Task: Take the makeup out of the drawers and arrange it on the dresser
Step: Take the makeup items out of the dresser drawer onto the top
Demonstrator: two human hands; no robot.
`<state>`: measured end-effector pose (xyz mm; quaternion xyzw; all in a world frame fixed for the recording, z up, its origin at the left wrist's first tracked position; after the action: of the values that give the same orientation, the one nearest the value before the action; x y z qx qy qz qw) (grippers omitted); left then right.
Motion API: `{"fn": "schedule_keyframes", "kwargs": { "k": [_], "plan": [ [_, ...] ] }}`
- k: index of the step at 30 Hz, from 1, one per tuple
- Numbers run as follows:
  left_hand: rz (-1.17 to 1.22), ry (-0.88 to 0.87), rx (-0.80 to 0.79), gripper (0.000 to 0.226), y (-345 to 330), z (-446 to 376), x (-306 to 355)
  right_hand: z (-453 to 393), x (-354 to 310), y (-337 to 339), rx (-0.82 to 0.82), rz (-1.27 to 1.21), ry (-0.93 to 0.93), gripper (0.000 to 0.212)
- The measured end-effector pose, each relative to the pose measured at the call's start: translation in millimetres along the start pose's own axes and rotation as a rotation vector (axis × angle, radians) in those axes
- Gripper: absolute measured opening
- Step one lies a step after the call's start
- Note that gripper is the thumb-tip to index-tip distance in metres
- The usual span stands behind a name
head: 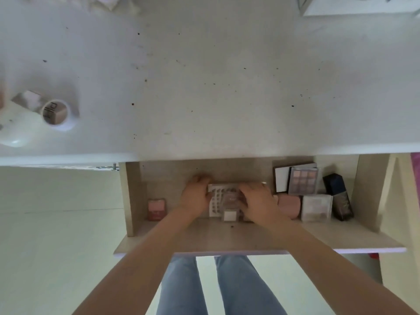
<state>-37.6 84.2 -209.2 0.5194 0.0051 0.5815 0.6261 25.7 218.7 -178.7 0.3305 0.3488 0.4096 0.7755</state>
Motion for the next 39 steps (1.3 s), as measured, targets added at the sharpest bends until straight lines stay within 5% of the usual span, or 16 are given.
{"fn": "schedule_keyframes", "kwargs": {
  "k": [7, 9, 13, 17, 20, 23, 26, 33, 39],
  "plan": [
    [0.214, 0.035, 0.137, 0.024, 30.8, 36.0, 14.8, 27.1, 20.0, 39.1, 0.041, -0.479, -0.161, 0.016],
    [0.268, 0.064, 0.247, 0.021, 51.8, 57.1, 12.5, 32.3, 12.7, 54.3, 0.064, -0.607, -0.167, 0.012],
    [0.357, 0.022, 0.504, 0.011, 97.2, 108.2, 10.8, 37.4, -21.3, 91.7, 0.106, -0.906, -0.055, 0.04],
    [0.472, 0.049, 0.643, 0.04, 122.6, 152.8, 4.4, 28.4, -67.0, 130.4, 0.118, -1.118, 0.041, 0.034],
    [0.533, 0.128, 0.806, 0.021, 141.0, 165.1, -4.4, 16.0, -98.1, 152.5, 0.122, -1.285, 0.009, 0.03],
    [0.594, 0.185, 0.948, 0.024, 155.6, 161.0, -9.2, 0.3, -123.6, 165.1, 0.176, -1.389, -0.046, 0.028],
    [0.901, 0.272, 1.097, 0.016, 159.7, 149.0, -23.7, -17.5, -134.2, 157.4, 0.196, -1.485, -0.167, 0.025],
    [1.178, 0.403, 1.27, 0.008, 174.2, 121.2, -58.7, -38.1, -152.2, 129.8, 0.083, -1.205, -0.266, 0.008],
    [0.935, 0.467, 1.112, 0.017, 172.8, 117.8, -67.0, -30.8, -150.4, 113.4, 0.267, -0.751, -0.234, 0.038]
  ]
}}
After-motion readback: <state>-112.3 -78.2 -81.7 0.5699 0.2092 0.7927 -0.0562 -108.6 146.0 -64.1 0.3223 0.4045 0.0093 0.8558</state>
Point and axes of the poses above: each hand's wrist, its own z-axis away from the middle knuckle, its own y-axis out of the back of the hand, x = y × z, the point moved 5 cm from there along -z, towards the middle knuckle, and after that the axes turned 14 degrees about -y, right-handed, at the moved point
